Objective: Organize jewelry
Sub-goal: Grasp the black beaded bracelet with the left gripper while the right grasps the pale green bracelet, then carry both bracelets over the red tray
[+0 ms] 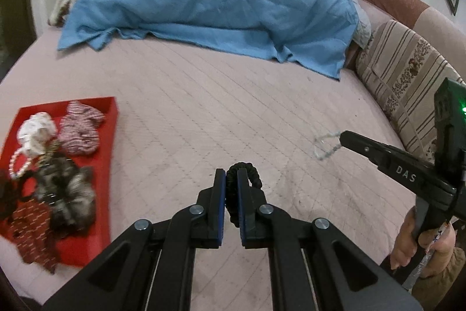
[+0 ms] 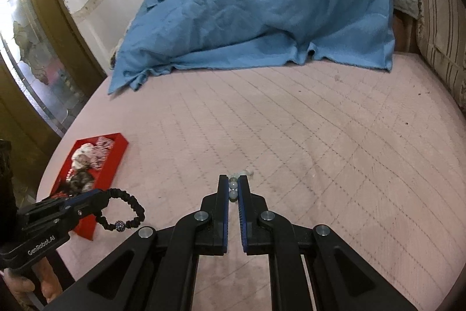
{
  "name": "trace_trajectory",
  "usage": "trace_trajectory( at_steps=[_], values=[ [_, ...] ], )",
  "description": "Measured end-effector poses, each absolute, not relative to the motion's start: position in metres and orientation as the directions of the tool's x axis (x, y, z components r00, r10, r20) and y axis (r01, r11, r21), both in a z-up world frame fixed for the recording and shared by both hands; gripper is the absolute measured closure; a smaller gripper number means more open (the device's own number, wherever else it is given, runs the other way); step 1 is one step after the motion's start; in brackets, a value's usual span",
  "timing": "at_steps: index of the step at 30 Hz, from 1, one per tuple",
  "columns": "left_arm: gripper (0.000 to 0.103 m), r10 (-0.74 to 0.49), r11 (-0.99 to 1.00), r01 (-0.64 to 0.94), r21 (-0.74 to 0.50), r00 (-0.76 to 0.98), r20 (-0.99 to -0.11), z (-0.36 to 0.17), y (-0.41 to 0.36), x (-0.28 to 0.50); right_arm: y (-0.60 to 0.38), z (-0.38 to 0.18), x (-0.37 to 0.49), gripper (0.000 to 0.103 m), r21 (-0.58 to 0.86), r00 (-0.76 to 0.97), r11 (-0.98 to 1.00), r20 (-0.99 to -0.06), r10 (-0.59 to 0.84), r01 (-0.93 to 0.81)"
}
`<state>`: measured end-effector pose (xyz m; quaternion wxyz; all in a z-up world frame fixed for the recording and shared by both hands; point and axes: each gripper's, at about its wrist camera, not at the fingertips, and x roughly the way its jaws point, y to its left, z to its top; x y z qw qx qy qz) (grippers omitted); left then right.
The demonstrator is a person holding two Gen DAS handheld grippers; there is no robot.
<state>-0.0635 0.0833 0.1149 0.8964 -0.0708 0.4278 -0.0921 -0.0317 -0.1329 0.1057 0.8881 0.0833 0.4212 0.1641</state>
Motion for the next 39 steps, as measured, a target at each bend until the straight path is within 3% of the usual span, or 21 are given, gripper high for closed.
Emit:
trace_trajectory(
  at_steps=[15, 39],
  values=[
    [0.096, -0.048, 0.995, -0.028, -0.095, 0.7, -0.712, 0.148, 0.139, -0.113, -0.073, 0.151, -0.076, 0.096, 0.242, 0.596, 0.909, -0.692, 0.407, -0.339],
    [0.096, 0.056, 0.976, -0.186, -0.115, 0.723, -0.689, 0.137, 0.255, -0.096, 0.064, 0.164, -0.071, 0.096, 0.193, 0.495, 0.843, -0.735, 0.464, -0.503]
  ],
)
